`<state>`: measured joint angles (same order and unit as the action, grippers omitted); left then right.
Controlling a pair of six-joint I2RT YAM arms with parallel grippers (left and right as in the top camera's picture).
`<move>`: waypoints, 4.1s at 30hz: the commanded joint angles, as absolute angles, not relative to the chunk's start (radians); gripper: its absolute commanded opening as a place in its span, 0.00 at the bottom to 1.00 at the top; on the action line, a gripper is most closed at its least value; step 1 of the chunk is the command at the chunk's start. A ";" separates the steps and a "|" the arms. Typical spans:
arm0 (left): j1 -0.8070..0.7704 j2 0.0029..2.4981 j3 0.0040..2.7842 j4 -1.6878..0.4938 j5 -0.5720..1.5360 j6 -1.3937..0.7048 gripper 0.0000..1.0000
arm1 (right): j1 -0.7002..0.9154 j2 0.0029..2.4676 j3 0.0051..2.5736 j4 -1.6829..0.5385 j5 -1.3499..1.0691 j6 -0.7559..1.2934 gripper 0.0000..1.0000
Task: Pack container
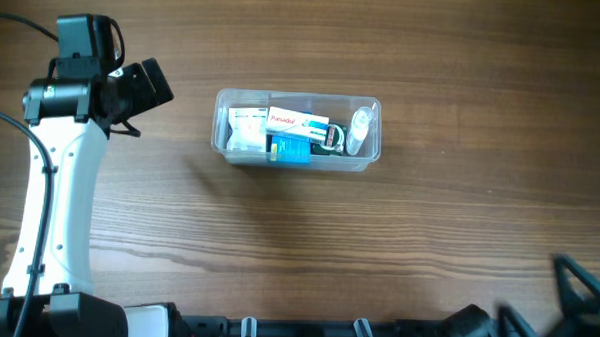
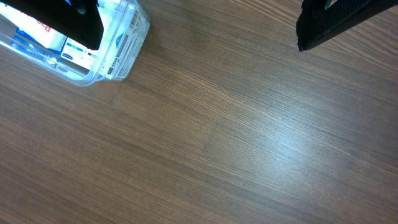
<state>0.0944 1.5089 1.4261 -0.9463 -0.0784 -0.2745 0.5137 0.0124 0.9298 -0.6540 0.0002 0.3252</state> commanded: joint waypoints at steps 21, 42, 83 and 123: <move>0.098 1.502 1.431 -0.945 -0.072 -0.262 1.00 | 0.302 0.004 0.115 0.078 -0.127 0.114 1.00; 0.099 1.502 1.431 -0.945 -0.072 -0.262 1.00 | 0.031 0.004 0.005 0.027 -0.312 -0.132 1.00; 0.059 0.944 1.015 -0.944 -0.072 -0.262 1.00 | 0.012 0.005 0.005 0.027 -0.312 -0.131 1.00; 0.020 0.007 0.013 -0.076 0.157 -0.073 1.00 | 0.012 0.005 0.005 0.027 -0.312 -0.131 1.00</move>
